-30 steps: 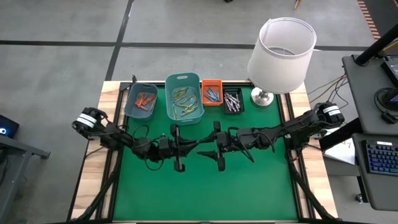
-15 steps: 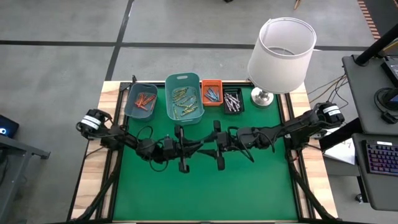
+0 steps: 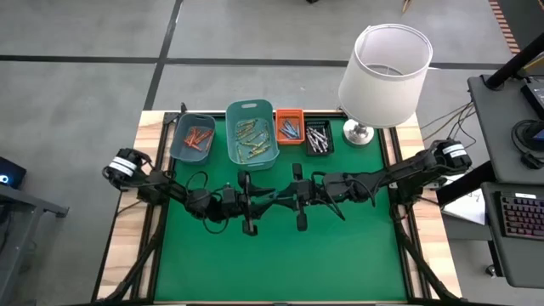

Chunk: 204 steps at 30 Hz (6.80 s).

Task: Sort crayons
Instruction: Put the blue crayon into the orange bin, then return to Home Position

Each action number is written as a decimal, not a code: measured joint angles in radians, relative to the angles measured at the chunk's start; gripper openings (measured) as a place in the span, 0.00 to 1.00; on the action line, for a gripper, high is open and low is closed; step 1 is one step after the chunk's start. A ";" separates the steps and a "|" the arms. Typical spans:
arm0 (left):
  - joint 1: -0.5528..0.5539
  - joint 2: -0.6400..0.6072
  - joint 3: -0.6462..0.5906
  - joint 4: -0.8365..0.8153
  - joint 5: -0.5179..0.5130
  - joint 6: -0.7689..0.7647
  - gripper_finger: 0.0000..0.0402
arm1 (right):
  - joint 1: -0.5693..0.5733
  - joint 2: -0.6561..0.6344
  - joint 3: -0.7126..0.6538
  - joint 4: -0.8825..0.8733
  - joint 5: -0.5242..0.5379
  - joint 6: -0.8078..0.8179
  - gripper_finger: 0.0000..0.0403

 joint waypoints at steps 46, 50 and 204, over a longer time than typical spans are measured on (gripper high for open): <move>0.000 -0.574 -0.447 -0.030 -0.210 0.086 0.41 | -0.606 0.345 0.457 -0.910 0.264 0.230 0.19; 0.000 -0.577 -0.447 -0.041 -0.241 0.105 0.41 | -0.589 0.329 0.457 -0.910 0.257 0.206 0.20; 0.151 -1.651 -0.676 -1.462 -0.518 -0.233 0.00 | -0.304 -1.426 -0.917 -0.513 -0.016 -0.067 0.14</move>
